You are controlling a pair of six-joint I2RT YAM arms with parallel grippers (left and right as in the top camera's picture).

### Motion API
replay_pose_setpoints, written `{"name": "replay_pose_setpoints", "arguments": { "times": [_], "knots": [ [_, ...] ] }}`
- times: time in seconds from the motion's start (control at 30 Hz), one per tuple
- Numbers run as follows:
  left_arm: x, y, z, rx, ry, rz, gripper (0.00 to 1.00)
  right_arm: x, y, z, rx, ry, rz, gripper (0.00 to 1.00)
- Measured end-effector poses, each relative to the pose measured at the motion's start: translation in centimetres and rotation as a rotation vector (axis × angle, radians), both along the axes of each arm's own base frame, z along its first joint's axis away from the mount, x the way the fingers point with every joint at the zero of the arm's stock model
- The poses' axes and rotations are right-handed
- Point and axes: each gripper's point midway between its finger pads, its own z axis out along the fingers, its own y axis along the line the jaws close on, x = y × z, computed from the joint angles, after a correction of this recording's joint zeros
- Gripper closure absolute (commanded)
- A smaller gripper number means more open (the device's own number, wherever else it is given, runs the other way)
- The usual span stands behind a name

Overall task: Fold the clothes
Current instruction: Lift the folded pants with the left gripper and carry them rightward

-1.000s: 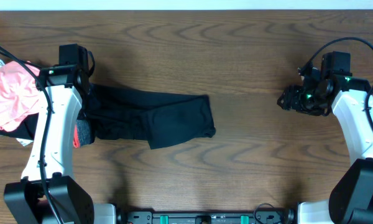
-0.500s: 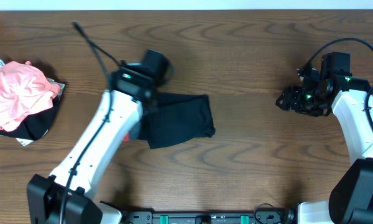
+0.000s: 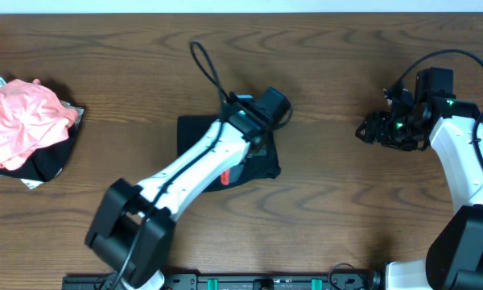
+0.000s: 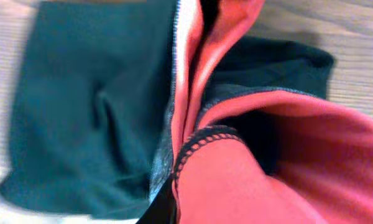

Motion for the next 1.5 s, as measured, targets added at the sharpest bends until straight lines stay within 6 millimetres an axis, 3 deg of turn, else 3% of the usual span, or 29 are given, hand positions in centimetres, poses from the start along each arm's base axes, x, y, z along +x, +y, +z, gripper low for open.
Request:
{"name": "replay_pose_setpoints", "arguments": {
  "times": [0.17,0.33,0.5,0.77,0.87,1.03,1.17,1.37,1.5],
  "knots": [
    [0.2,-2.5,-0.7,-0.090,0.006,-0.017,0.94,0.0,0.4,0.0,0.003,0.000,0.011,0.36],
    [0.9,-4.9,-0.3,-0.211,-0.009,-0.032,0.62,0.0,0.8,0.0,0.005,-0.001,0.023,0.36],
    [1.5,-9.0,0.9,-0.404,-0.013,-0.107,0.56,0.0,0.8,0.0,0.006,-0.002,0.023,0.36],
    [-0.1,-12.0,1.8,-0.556,0.062,-0.220,0.55,0.0,0.8,0.0,0.006,-0.004,0.023,0.35],
    [-0.5,-12.9,2.3,-0.598,0.075,-0.279,0.47,0.1,0.8,0.0,0.006,-0.004,0.023,0.35],
    [-0.7,-14.8,4.4,-0.699,0.046,-0.388,0.42,0.1,0.8,0.1,0.006,-0.005,0.023,0.35],
    [-1.2,-15.6,6.2,-0.759,0.033,-0.444,0.42,0.1,0.8,0.1,0.006,-0.005,0.023,0.35],
    [-1.6,-15.8,6.5,-0.774,0.037,-0.490,0.42,0.1,0.8,0.1,0.007,-0.006,0.024,0.36],
    [-0.5,-14.0,6.1,-0.759,0.047,-0.452,0.44,0.1,2.0,0.4,0.046,-0.030,0.089,0.48]
  ]
}}
